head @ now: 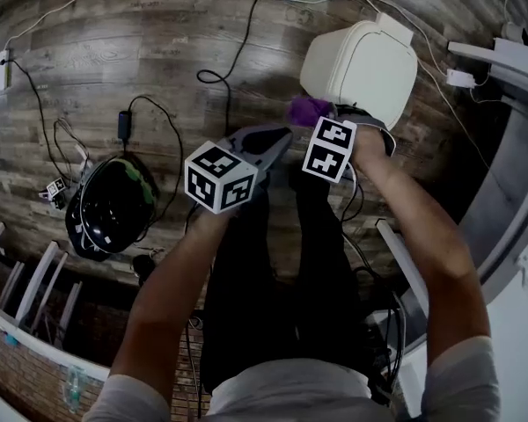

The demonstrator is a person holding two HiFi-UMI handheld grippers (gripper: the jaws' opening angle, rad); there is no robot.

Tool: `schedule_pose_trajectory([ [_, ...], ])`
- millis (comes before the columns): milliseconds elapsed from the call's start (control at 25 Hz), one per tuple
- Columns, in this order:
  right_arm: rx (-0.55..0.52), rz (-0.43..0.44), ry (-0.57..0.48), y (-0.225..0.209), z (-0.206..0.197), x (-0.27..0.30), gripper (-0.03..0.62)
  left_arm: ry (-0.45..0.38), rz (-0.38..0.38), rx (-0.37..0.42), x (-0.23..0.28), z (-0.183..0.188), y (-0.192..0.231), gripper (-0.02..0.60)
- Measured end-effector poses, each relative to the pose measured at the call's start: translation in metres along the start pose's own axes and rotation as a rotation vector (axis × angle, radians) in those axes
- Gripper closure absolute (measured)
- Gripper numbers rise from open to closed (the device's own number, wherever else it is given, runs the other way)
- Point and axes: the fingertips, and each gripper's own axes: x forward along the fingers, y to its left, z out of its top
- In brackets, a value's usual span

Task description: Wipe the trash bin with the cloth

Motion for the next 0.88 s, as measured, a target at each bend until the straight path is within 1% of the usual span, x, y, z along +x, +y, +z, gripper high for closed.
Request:
schedule_pose_trajectory([
  [120, 0.040, 0.010, -0.069, 0.020, 0.014, -0.001, 0.494, 0.036, 0.000, 0.014, -0.002, -0.008, 0.000, 0.571],
  [200, 0.094, 0.006, -0.135, 0.027, 0.027, -0.005, 0.494, 0.062, 0.007, 0.023, -0.005, -0.014, 0.002, 0.571],
  [320, 0.212, -0.027, -0.227, 0.025, 0.039, -0.009, 0.494, 0.087, 0.029, 0.027, -0.005, -0.017, 0.009, 0.571],
  [400, 0.310, -0.049, -0.261, 0.021, 0.036, -0.007, 0.494, 0.103, 0.038, 0.029, -0.001, -0.018, 0.009, 0.571],
  [520, 0.428, -0.067, -0.263, 0.019, 0.014, 0.005, 0.494, 0.133, 0.035, 0.045, 0.011, -0.020, 0.002, 0.572],
  [720, 0.553, -0.088, -0.229, 0.031, -0.044, 0.025, 0.494, 0.192, 0.012, 0.082, 0.039, -0.029, -0.017, 0.571],
  [880, 0.660, -0.102, -0.231, 0.040, -0.090, 0.031, 0.494, 0.227, -0.006, 0.111, 0.065, -0.032, -0.034, 0.571],
])
